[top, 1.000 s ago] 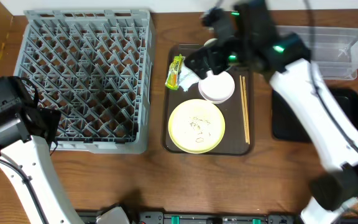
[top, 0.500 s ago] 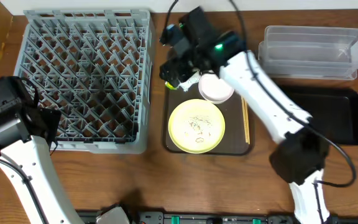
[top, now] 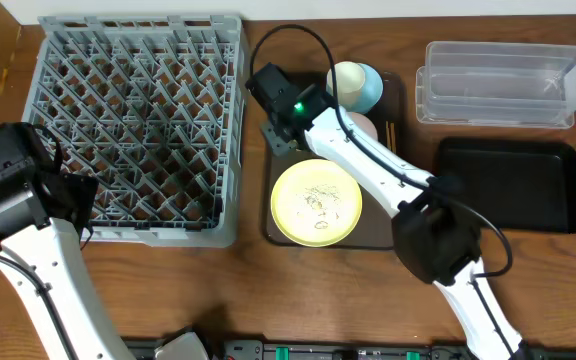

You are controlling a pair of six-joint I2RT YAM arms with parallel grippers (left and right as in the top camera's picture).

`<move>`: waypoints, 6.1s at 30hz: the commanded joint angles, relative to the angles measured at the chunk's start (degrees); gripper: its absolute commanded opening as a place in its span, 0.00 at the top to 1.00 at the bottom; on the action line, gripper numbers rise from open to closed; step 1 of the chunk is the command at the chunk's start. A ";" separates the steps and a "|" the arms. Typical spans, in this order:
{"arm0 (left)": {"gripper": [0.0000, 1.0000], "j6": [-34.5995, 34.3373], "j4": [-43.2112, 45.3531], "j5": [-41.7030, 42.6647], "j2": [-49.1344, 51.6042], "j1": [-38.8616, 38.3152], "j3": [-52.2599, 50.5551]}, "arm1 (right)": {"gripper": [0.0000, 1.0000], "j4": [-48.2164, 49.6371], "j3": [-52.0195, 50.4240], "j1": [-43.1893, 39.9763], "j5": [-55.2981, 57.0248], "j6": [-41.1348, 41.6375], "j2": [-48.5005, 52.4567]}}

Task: Sort waste into correct bins and load items into the dishwasher
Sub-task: 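Reach the right gripper to the white tissue and snack wrapper, then grasp the white tissue and carry it into the clear bin, then return the right gripper and grasp the yellow Pandan wrapper, then carry the wrapper right and drop it into the clear bin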

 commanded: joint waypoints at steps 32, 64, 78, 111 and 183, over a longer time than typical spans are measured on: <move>0.02 -0.31 -0.17 -0.52 -0.37 0.26 0.55 | 0.92 2.01 0.81 -0.70 11.30 0.07 5.66; 0.02 -0.31 -0.17 -0.52 -0.37 0.26 0.55 | 0.99 -1.14 0.98 -21.99 20.94 10.47 -18.60; 0.02 -0.31 -0.20 -0.52 -0.37 0.26 0.55 | 0.98 -2.12 -4.26 -37.77 9.51 12.85 -17.86; 0.02 -0.31 -0.20 -0.52 -0.37 0.26 0.55 | 0.27 12.63 -9.84 -8.59 -11.21 13.46 -14.84; 0.02 -0.31 -0.20 -0.52 -0.37 0.26 0.55 | 0.39 0.15 -9.70 -45.90 1.27 36.89 -15.78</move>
